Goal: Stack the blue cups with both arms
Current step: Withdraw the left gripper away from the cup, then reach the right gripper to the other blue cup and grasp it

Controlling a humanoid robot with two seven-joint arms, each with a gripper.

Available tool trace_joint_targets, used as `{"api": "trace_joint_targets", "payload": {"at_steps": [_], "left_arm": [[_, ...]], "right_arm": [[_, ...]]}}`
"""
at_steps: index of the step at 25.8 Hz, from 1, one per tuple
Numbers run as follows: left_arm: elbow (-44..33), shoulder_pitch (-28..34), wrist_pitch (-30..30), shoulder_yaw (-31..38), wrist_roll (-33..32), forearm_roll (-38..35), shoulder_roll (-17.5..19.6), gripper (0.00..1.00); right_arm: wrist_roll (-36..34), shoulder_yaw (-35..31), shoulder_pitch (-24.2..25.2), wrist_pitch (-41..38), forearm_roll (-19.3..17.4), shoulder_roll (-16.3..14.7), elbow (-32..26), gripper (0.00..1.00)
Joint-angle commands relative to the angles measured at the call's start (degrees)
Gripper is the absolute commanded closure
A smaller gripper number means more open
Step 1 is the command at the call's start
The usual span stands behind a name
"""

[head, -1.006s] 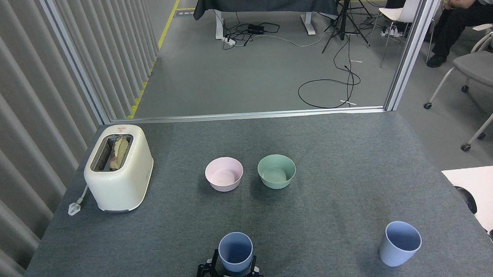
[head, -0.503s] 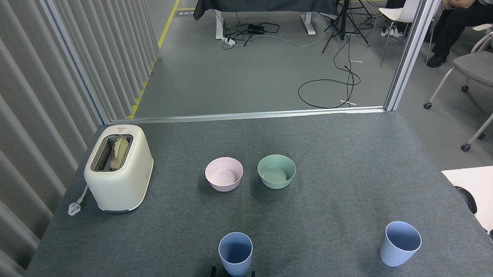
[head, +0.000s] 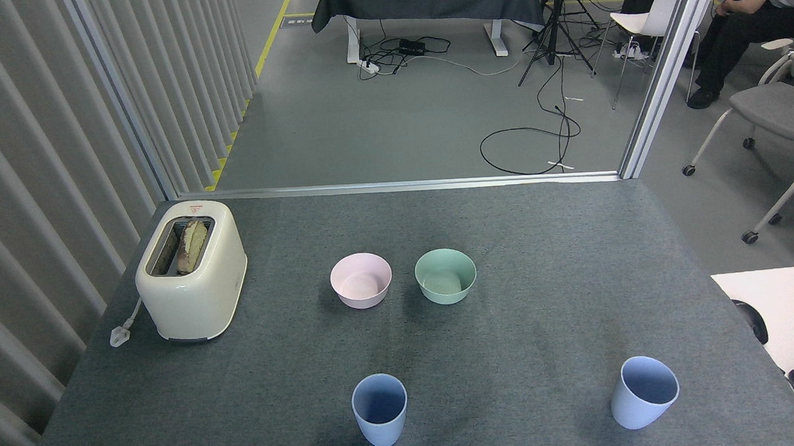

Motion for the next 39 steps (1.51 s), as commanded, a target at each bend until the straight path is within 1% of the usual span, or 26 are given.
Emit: {"api": "trace_joint_targets", "payload": {"at_steps": [1,4,6,8,9,11,15,19,30,39], "left_arm": [[-2.65,2.97,1.67,3.95,-0.41,0.18,1.5,0.0],[-2.3,3.06,1.58,5.8,-0.41,1.58,1.5,0.0],[-2.21,3.06,1.58,5.89,-0.41,2.11,1.5,0.0],[-2.21,3.06,1.58,5.97,-0.41,2.11,1.5,0.0],[-2.21,2.97,1.58,5.97,-0.41,2.11,1.5,0.0],[-2.21,2.97,1.58,5.97,-0.41,2.2,1.5,0.0],[-1.86,3.06,1.67,6.06,-0.41,2.2,1.5,0.0],[-1.68,3.06,1.76,6.06,-0.41,2.2,1.5,0.0],[-1.6,2.97,1.67,5.97,-0.41,2.2,1.5,0.0],[-1.42,2.88,1.75,5.97,-0.41,2.2,1.5,0.0]], "right_arm": [[0.74,-6.02,-1.09,-0.24,0.26,0.18,3.89,0.0],[1.09,-7.61,-5.22,-0.6,0.7,-0.88,6.35,0.0],[1.97,-7.61,-6.8,-0.68,0.7,-3.34,6.44,0.0],[4.25,-7.61,-9.35,-0.6,0.7,-4.74,7.14,0.0],[4.6,-7.61,-11.19,-0.68,0.7,-4.92,8.02,0.0],[4.6,-7.61,-13.3,-0.6,0.7,-5.01,10.22,0.0],[4.6,-7.61,-16.47,-0.68,0.7,-5.89,12.24,0.0],[4.6,-7.61,-19.81,-0.77,0.52,-6.15,15.67,0.0],[4.43,-7.87,-21.48,-0.86,-0.09,-6.24,17.16,0.0],[4.52,-7.79,-25.52,-0.77,-0.09,-6.5,19.71,0.0]]}}
